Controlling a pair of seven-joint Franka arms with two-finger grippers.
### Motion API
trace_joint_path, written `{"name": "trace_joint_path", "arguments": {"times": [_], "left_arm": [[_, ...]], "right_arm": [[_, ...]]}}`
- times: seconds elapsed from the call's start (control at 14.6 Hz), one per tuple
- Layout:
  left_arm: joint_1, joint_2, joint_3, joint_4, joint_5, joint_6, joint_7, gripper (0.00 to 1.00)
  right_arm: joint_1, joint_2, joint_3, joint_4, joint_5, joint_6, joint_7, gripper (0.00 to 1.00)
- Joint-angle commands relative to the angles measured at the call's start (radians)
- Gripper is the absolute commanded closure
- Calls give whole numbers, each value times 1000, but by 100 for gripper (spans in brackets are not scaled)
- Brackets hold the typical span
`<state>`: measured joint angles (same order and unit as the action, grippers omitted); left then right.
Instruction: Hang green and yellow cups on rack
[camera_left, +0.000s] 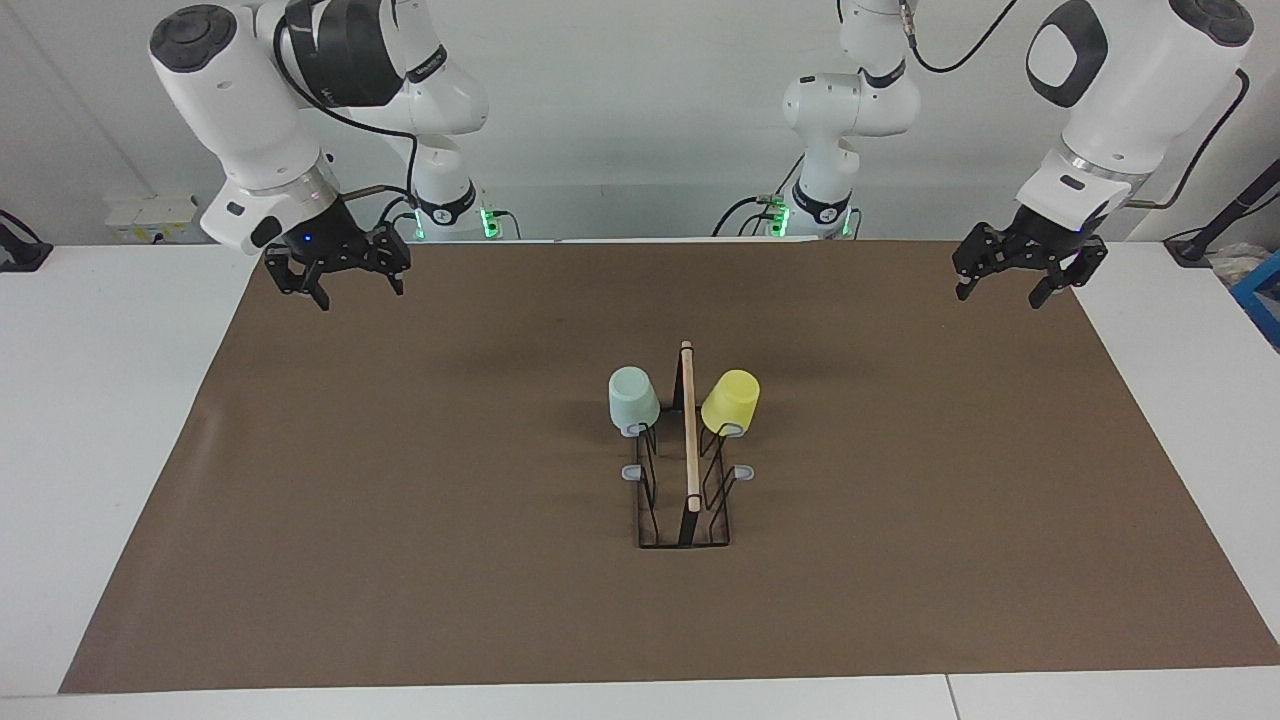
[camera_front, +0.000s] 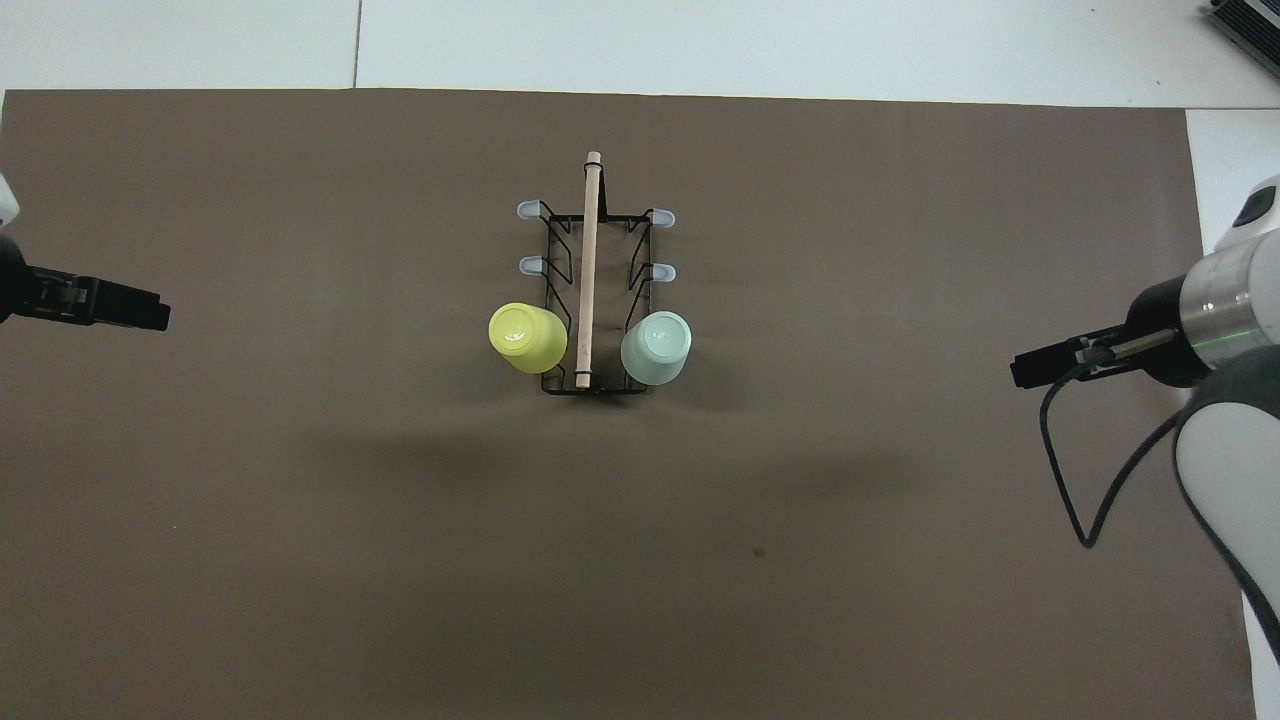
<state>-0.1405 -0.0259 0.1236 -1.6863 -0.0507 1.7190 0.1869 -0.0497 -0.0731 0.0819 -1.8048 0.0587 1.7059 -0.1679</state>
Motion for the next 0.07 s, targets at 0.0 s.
{"name": "trace_joint_path", "arguments": {"times": [0.0], "left_arm": [[4, -29, -4, -29, -9, 1, -9, 0]], "right_arm": [[57, -5, -28, 9, -8, -6, 24, 0]]}}
